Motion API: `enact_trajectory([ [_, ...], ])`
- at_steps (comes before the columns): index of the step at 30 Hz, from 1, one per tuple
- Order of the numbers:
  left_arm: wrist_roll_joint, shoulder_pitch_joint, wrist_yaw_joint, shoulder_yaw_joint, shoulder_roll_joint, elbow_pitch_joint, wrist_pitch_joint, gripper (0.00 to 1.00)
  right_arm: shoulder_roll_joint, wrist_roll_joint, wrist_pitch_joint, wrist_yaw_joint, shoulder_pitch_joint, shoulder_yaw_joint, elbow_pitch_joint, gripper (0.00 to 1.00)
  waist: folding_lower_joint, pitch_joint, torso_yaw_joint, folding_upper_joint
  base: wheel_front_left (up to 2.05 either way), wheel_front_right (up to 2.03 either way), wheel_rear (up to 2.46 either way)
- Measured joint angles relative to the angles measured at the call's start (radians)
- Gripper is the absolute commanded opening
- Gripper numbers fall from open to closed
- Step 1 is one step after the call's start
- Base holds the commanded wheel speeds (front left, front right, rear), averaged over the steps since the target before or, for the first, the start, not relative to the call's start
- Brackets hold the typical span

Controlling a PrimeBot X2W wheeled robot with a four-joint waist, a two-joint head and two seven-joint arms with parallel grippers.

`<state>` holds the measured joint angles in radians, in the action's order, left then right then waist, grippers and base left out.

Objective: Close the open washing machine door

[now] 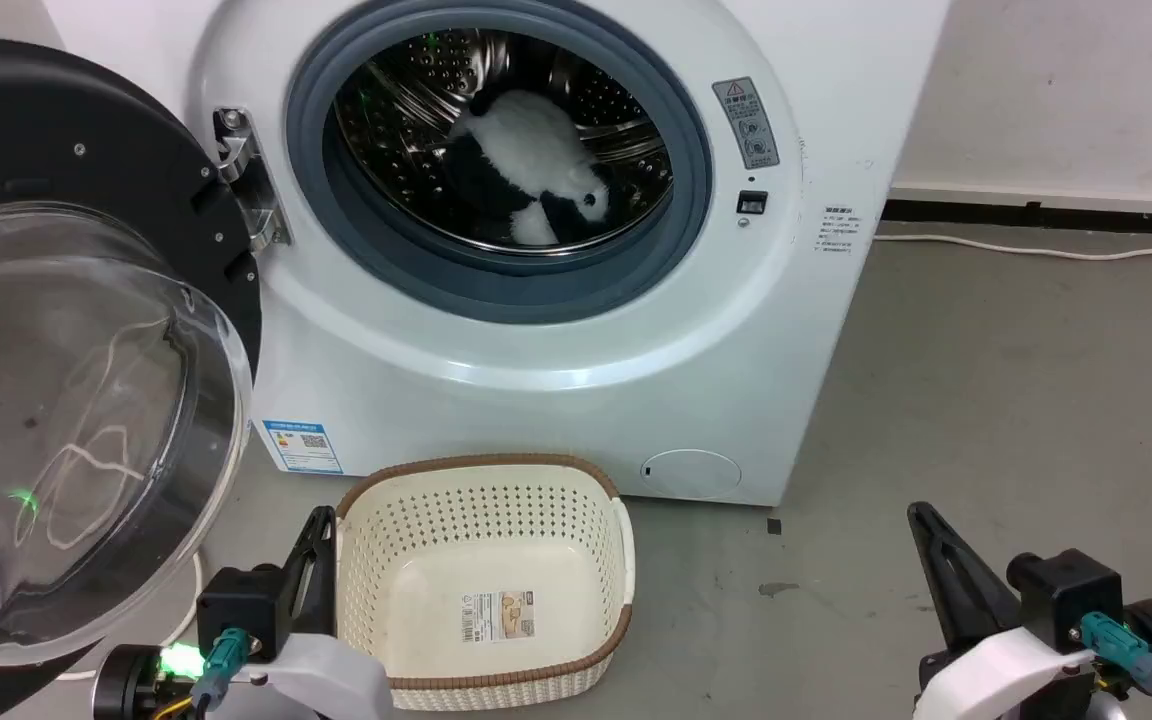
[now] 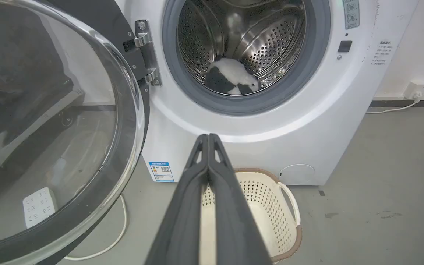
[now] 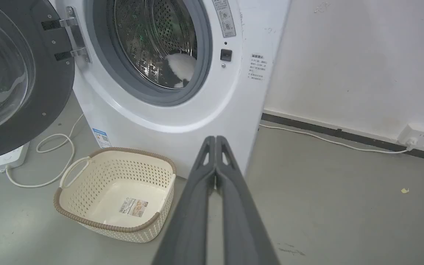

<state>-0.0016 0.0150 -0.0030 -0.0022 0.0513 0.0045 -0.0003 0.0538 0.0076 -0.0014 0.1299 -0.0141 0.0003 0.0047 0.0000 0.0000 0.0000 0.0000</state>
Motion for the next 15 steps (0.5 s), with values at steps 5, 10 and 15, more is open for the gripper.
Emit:
enact_trajectory([
  [5,0.000,0.000,0.000,0.000,0.000,0.000,0.000,0.00,0.000,0.000,0.000,0.000,0.000,0.000,0.000,0.00,0.0000,0.000,0.000,0.0000,0.00,0.00,0.00],
  [10,0.000,0.000,0.000,0.000,0.000,0.000,0.000,0.00,0.000,0.000,0.000,0.000,0.000,0.000,0.000,0.00,0.0000,0.000,0.000,0.0000,0.00,0.00,0.00],
  [15,0.000,0.000,0.000,0.000,0.000,0.000,0.000,0.00,0.000,0.000,0.000,0.000,0.000,0.000,0.000,0.00,0.0000,0.000,0.000,0.0000,0.00,0.00,0.00],
])
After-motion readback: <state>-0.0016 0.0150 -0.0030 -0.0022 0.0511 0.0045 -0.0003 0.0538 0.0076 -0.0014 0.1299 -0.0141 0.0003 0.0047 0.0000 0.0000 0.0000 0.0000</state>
